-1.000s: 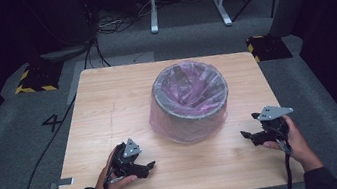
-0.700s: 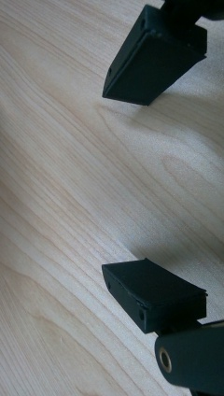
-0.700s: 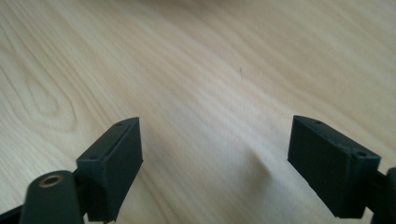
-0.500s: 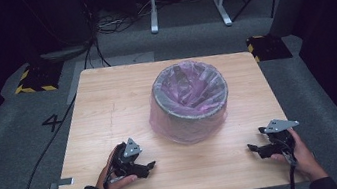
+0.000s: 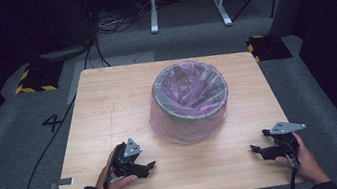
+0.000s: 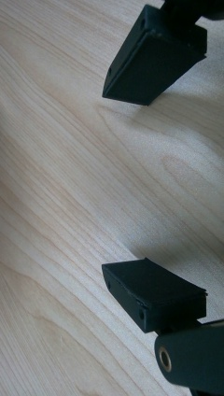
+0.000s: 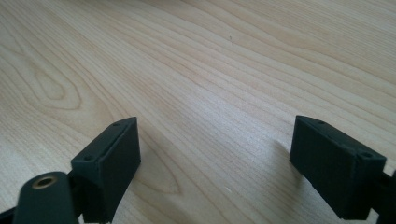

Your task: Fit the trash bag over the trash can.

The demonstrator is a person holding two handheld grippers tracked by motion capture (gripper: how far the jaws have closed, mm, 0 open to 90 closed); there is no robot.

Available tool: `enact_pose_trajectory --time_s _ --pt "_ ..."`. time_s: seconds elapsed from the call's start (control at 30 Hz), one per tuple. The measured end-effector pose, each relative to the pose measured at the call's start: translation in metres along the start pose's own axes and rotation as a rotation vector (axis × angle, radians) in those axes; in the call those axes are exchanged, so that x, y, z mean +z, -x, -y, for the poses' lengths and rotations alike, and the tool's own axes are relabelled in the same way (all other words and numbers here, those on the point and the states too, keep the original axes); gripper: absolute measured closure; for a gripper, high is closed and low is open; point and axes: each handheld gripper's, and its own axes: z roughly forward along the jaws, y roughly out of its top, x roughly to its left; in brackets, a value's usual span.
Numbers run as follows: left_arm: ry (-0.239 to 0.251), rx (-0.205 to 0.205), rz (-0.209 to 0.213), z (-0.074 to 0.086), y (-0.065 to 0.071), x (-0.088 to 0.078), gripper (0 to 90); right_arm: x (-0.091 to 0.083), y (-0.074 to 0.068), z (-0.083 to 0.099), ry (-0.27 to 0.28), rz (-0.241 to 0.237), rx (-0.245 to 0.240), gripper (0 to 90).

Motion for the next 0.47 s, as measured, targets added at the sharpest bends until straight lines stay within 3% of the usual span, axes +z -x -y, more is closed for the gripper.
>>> enact_pose_trajectory --time_s 0.47 --pt "-0.002 0.002 0.007 -0.0006 -0.0004 0.0007 13.4 0.0007 0.0007 -0.0006 -0.004 -0.004 -0.001 14.6"
